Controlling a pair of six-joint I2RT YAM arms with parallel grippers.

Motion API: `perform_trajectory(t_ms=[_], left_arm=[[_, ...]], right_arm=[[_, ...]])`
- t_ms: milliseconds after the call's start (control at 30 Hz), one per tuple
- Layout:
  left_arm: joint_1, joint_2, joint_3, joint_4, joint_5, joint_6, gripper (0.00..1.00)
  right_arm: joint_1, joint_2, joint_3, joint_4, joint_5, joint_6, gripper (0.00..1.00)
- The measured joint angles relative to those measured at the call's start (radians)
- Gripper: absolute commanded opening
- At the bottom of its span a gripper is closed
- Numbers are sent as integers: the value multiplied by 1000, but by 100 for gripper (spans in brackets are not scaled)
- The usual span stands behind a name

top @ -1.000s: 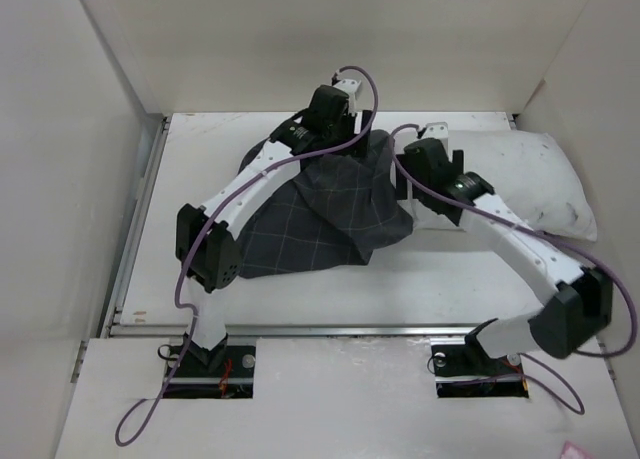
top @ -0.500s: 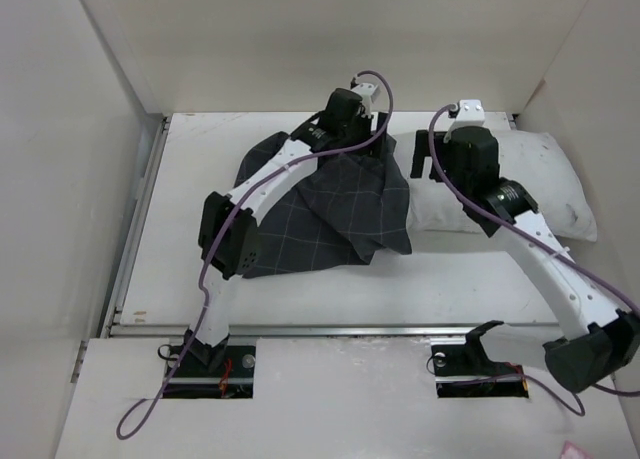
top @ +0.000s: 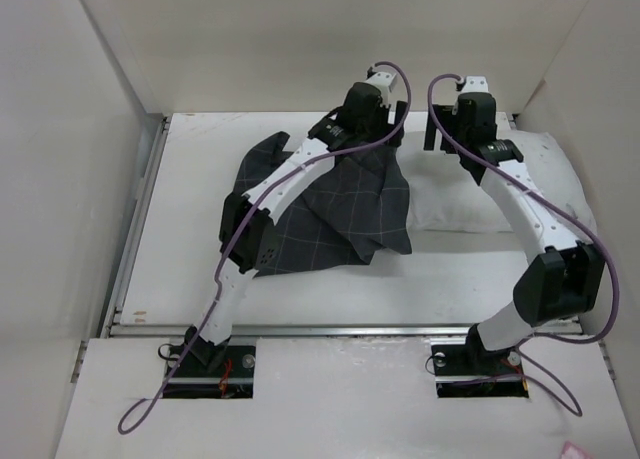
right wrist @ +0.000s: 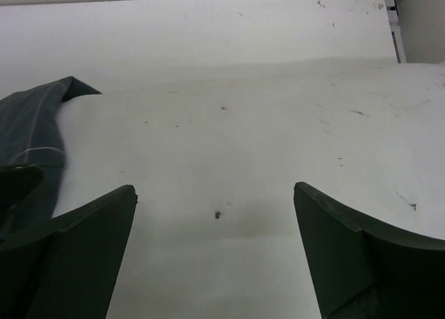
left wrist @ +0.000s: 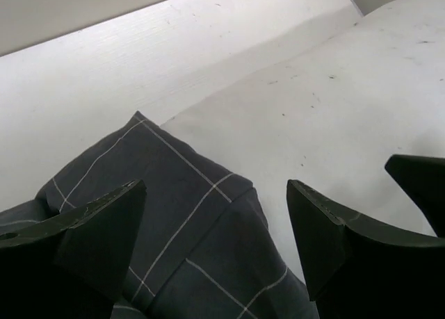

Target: Put the pillow into the pillowcase

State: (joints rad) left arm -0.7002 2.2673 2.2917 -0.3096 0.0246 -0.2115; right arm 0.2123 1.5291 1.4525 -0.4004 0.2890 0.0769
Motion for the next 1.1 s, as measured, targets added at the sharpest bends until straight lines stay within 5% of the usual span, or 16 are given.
perform_trajectory(t_ms=[200, 333, 367, 433, 467, 500, 600, 800, 1100], left_arm=[[2, 77, 47, 5, -1, 4, 69], [2, 157, 58, 2, 8, 3, 30], [2, 173, 58, 3, 9, 3, 11], [2, 190, 58, 4, 3, 0, 0], [2, 192, 58, 6, -1, 3, 0], [2, 192, 58, 9, -7, 3, 0], [2, 185, 66, 27, -34, 6, 0], [2, 142, 63, -5, -102, 42, 0], [-1, -87, 24, -55, -119, 92, 0]], right_arm=[[-113, 63, 2, 5, -78, 6, 100], [-141, 118, 15, 16, -106, 9, 100], [-141, 143, 28, 17, -116, 9, 100], [-139, 212, 64, 19, -155, 7, 93], [-139, 250, 80, 21, -179, 4, 83], [-139, 287, 93, 26, -216, -4, 53], [-146, 372, 103, 55, -341, -27, 0], [-166, 309, -10, 189, -560, -47, 0], [-164, -134, -356, 538, -872, 87, 0]])
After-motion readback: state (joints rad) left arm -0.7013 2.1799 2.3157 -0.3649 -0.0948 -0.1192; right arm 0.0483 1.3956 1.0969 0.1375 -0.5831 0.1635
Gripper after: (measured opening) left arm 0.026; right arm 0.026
